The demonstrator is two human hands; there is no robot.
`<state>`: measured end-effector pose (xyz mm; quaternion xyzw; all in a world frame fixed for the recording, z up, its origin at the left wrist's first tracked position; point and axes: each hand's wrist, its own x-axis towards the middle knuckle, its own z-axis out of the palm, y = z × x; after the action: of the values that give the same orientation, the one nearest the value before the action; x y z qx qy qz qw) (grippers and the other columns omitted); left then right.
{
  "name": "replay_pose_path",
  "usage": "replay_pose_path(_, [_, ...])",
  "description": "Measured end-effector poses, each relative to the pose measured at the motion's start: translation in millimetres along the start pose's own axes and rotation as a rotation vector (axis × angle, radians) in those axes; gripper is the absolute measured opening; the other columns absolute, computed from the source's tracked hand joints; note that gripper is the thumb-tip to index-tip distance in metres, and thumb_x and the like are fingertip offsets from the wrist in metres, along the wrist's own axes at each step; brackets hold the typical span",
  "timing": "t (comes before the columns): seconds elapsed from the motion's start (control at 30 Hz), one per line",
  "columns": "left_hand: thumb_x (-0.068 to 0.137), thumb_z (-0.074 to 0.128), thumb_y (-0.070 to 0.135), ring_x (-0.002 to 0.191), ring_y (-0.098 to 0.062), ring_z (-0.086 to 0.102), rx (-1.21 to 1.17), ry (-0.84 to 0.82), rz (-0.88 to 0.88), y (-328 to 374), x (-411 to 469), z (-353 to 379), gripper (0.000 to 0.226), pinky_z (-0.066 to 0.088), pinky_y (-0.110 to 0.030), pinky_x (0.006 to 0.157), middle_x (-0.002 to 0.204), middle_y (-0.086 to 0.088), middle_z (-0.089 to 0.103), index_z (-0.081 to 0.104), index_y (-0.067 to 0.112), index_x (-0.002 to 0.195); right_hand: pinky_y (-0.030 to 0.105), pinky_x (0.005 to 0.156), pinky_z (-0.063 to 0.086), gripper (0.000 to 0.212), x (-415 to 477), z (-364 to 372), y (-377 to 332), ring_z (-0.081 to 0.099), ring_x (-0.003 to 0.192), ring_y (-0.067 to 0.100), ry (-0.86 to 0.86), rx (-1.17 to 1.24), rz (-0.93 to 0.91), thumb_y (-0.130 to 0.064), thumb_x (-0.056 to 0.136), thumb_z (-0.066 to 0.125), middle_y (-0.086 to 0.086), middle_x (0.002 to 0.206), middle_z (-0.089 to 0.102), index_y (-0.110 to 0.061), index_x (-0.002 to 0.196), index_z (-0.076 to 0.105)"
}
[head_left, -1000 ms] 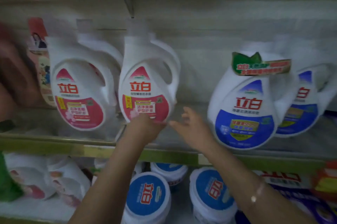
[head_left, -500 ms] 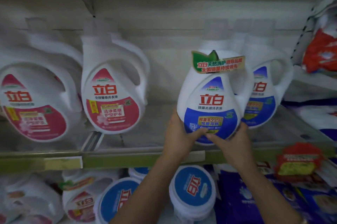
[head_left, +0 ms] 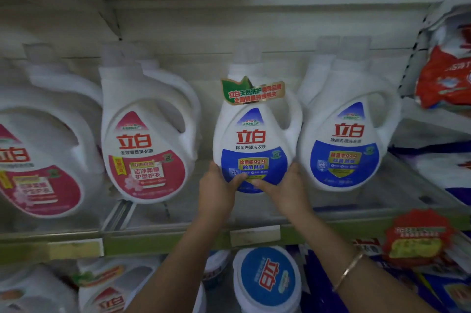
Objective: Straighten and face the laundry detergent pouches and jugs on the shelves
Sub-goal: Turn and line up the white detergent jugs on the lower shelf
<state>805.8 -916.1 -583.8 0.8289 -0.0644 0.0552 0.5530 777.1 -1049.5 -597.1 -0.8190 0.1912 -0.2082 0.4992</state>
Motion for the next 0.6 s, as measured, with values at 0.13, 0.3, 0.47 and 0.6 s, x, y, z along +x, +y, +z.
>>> replay_pose_path(0.13, [0.084, 0.066, 0.032, 0.088, -0.008, 0.056, 0.021, 0.028, -0.028, -2, 21, 11, 0.044, 0.038, -0.008, 0.051, 0.119, -0.006, 0.063, 0.049, 0.008, 0.116, 0.033, 0.082, 0.055, 0.067, 27, 16, 2, 0.063, 0.104, 0.017, -0.022, 0.009, -0.025, -0.030, 0.069, 0.081, 0.001, 0.118, 0.063, -0.014, 0.124, 0.047])
replay_pose_path(0.3, [0.084, 0.067, 0.031, 0.095, -0.016, 0.061, 0.009, 0.037, -0.032, -4, 54, 23, 0.045, 0.047, -0.021, 0.068, 0.118, -0.008, 0.063, 0.050, 0.005, 0.117, 0.030, 0.076, 0.055, 0.059, 57, 33, 12, 0.065, 0.098, 0.019, -0.017, -0.061, -0.035, -0.037, 0.073, 0.077, 0.007, 0.112, 0.067, -0.010, 0.120, 0.053])
replay_pose_path(0.47, [0.083, 0.067, 0.033, 0.105, -0.027, 0.063, 0.063, 0.047, -0.054, -6, 85, 38, 0.050, 0.048, -0.029, 0.075, 0.121, -0.014, 0.062, 0.049, 0.001, 0.117, 0.026, 0.071, 0.044, 0.056, 78, 35, 7, 0.063, 0.104, 0.025, 0.001, -0.307, 0.018, -0.040, 0.082, 0.067, 0.010, 0.116, 0.064, -0.004, 0.121, 0.048])
replay_pose_path(0.6, [0.083, 0.067, 0.035, 0.104, -0.027, 0.063, 0.074, 0.075, -0.023, -10, 90, 44, 0.052, 0.048, -0.031, 0.075, 0.120, -0.013, 0.063, 0.049, 0.001, 0.117, 0.028, 0.073, 0.045, 0.060, 80, 36, 4, 0.061, 0.108, 0.026, 0.009, -0.451, 0.032, -0.045, 0.085, 0.061, 0.012, 0.121, 0.060, -0.002, 0.123, 0.043])
